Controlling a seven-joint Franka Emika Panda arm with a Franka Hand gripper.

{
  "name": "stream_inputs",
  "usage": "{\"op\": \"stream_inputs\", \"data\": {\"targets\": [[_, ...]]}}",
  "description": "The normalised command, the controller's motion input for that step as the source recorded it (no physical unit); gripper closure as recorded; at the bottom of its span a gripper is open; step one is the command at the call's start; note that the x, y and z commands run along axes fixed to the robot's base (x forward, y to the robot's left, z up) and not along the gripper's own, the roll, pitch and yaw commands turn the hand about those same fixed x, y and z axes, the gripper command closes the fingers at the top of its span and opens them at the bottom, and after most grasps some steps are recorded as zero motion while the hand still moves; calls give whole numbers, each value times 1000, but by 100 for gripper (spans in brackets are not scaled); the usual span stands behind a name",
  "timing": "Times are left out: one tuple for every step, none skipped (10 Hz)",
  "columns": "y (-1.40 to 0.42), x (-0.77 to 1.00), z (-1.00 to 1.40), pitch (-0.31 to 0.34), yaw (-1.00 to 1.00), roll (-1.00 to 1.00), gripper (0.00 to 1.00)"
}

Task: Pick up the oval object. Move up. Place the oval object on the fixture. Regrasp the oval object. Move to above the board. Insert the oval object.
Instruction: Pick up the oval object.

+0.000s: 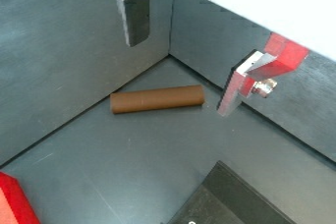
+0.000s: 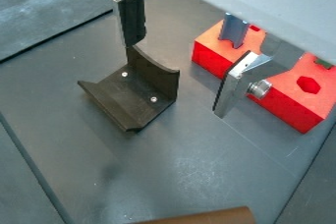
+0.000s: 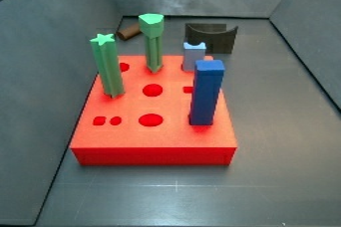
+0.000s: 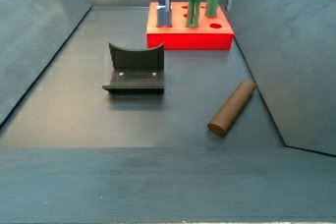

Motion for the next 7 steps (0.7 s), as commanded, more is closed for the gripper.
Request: {"op": "stream_inputs", "data": {"targets": [[0, -43, 0, -27, -14, -6, 0], [-49, 20, 0, 46, -40, 26, 0], [86, 11, 0, 0, 49, 0, 0], [251, -397, -60, -4, -540, -60, 0], [97, -589, -200, -24, -614, -110, 0], [89, -606, -263, -37, -586, -161, 0], [160, -703, -409, -7, -489, -219, 0]]}}
